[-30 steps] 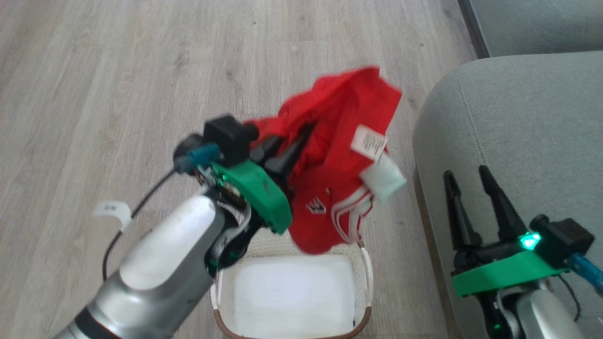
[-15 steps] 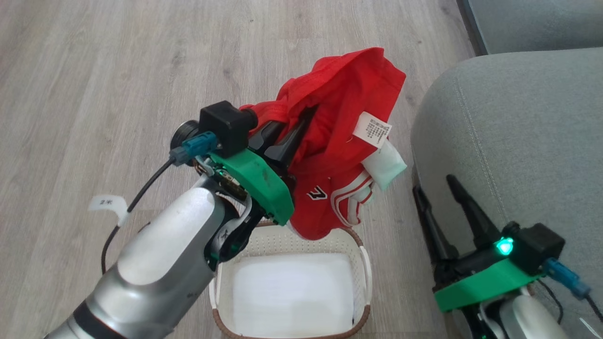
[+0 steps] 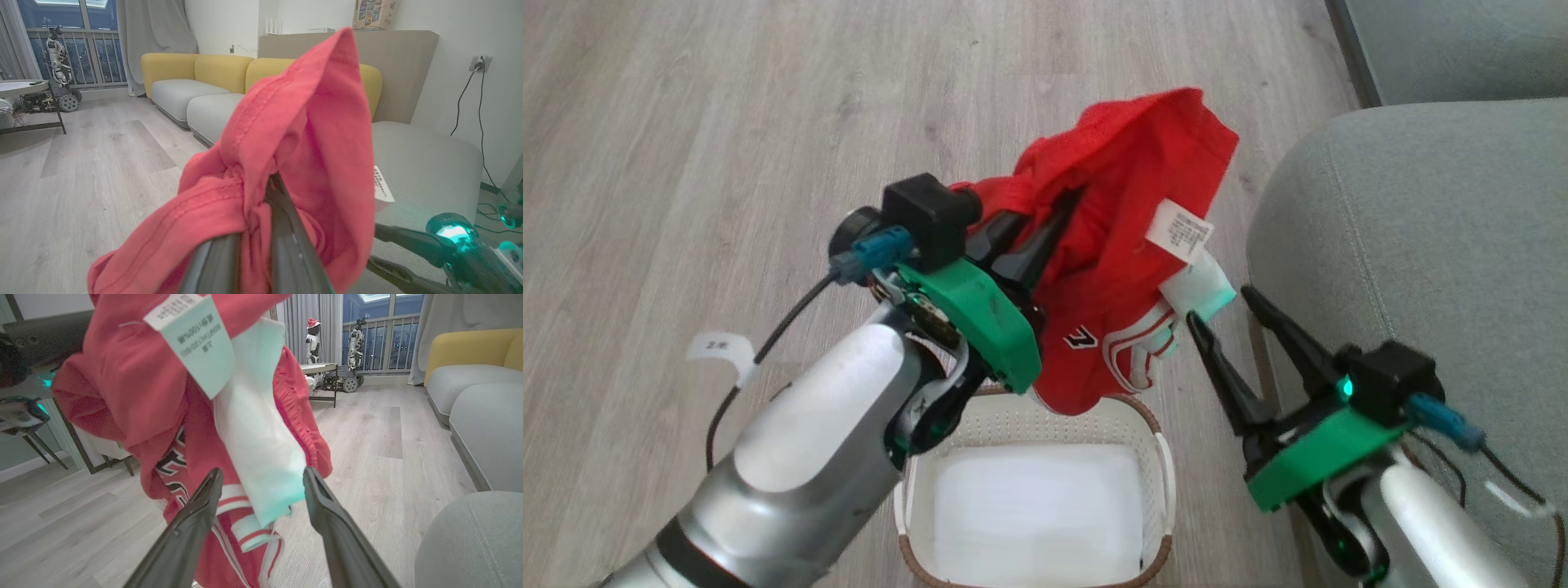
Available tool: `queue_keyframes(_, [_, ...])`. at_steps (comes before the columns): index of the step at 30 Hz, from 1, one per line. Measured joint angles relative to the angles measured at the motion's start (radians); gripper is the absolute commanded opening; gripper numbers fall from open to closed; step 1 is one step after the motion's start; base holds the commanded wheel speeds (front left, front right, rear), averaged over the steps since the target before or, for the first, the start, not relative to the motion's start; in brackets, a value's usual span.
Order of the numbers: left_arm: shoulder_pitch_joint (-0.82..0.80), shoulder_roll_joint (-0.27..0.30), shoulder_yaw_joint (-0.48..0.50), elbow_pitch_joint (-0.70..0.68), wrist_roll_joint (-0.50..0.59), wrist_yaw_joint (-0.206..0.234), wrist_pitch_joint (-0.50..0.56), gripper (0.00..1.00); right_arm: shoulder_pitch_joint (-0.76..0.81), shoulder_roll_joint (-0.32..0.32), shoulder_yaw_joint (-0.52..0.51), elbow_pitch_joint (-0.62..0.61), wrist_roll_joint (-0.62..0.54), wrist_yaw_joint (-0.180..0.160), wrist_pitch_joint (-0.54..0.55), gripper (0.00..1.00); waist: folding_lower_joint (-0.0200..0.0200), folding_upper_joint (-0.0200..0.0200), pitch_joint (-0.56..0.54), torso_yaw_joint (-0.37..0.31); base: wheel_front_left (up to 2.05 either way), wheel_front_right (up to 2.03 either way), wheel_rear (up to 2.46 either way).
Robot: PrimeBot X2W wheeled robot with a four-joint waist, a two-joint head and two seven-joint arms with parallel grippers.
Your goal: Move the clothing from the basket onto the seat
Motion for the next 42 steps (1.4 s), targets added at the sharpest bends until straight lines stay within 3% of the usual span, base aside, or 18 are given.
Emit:
queue_keyframes(18, [0.0, -0.052, -0.08, 0.014, 0.0, -0.035, 0.01, 0.0, -0.258, -0.033, 0.205, 0.251, 0.074, 0.0, 0.08, 1.0, 0.0001, 0.0, -0.008, 0.059, 0.0, 0.0, 0.0])
queue_keyframes(34, [0.0, -0.08, -0.113, 0.04, -0.007, -0.053, 0.01, 0.0, -0.389, 0.029, 0.341, 0.442, 0.16, 0.0, 0.007, 1.0, 0.0001, 0.0, -0.017, 0.106, 0.0, 0.0, 0.0])
queue_keyframes(35, [0.0, -0.08, -0.113, 0.04, -0.007, -0.053, 0.01, 0.0, -0.393, 0.03, 0.352, 0.445, 0.165, 0.0, -0.001, 0.66, 0.0001, 0.0, -0.017, 0.107, 0.0, 0.0, 0.0])
queue_keyframes(36, [0.0, -0.08, -0.113, 0.041, -0.007, -0.053, 0.01, 0.0, -0.397, 0.03, 0.359, 0.449, 0.17, 0.0, -0.008, 0.05, 0.0001, 0.0, -0.017, 0.107, 0.0, 0.0, 0.0])
queue_keyframes(37, [0.0, -0.08, -0.113, 0.042, -0.007, -0.053, 0.01, 0.0, -0.4, 0.029, 0.364, 0.453, 0.176, 0.0, -0.012, 0.0, 0.0001, 0.0, -0.017, 0.107, 0.0, 0.0, 0.0])
queue_keyframes(42, [0.0, -0.077, -0.112, 0.045, -0.014, -0.051, 0.01, 0.0, -0.406, 0.026, 0.386, 0.456, 0.194, 0.0, -0.031, 0.0, 0.0001, 0.0, -0.018, 0.102, 0.0, 0.0, 0.0])
